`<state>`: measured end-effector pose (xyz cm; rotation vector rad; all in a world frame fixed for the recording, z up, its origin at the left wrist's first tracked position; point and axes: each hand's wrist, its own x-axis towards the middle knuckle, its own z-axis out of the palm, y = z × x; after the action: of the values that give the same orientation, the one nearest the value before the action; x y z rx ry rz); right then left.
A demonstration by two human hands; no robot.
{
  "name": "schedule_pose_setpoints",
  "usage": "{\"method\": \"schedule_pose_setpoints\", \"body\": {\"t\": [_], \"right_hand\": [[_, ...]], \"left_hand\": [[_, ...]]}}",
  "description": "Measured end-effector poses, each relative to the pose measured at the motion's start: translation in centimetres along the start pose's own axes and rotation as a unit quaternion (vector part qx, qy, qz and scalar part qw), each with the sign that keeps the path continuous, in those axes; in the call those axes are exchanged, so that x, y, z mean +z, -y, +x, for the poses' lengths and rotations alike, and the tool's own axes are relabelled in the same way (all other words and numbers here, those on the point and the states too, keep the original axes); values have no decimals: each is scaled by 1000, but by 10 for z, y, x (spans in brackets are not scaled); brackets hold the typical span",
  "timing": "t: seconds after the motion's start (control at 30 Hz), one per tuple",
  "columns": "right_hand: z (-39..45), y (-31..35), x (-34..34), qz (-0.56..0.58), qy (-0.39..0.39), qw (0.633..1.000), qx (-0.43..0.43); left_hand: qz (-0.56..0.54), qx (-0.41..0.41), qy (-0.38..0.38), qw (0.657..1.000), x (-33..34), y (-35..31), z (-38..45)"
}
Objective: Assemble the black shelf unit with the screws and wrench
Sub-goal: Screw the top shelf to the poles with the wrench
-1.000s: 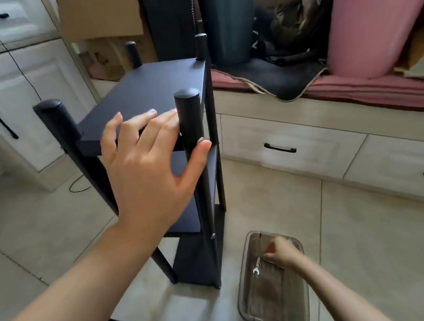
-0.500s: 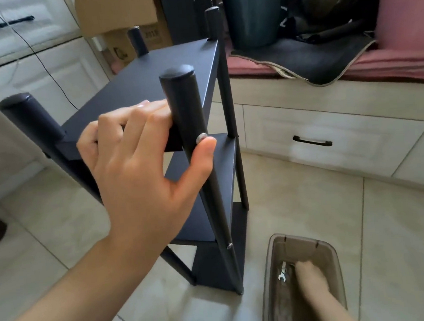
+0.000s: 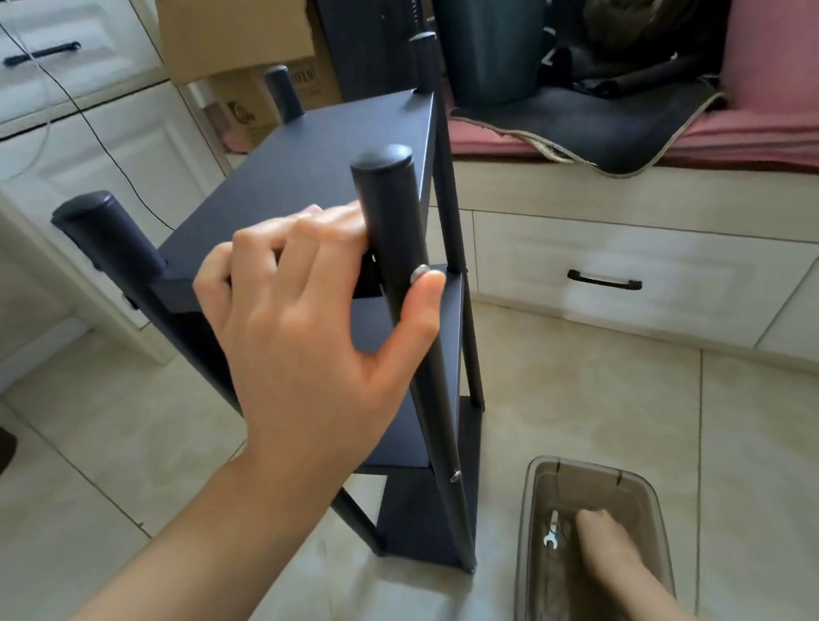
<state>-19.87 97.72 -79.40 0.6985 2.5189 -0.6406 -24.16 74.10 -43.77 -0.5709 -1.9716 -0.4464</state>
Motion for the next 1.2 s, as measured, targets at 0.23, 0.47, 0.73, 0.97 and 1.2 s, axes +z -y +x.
{"method": "schedule_pose_setpoints", "body": {"t": [0.23,0.47,0.73,0.97,1.2], "right_hand": [[-4,10,-20,-47,7,998,-41],[-38,51,-74,-7,5,994,-111],[-152,102,-150,434,11,879,-195],[-208,130,-190,489,-24,831,-263],[-216,175,-201,552,-58,792,-253]], "left_hand": [[-2,-4,16,1000,-3,0,1],[-47,-34,80,995,-15,-1,6],[-58,-54,242,967,-36,4,38],[-52,14,361,931,-40,22,66],[1,-20,497,867,-32,30,74]]}}
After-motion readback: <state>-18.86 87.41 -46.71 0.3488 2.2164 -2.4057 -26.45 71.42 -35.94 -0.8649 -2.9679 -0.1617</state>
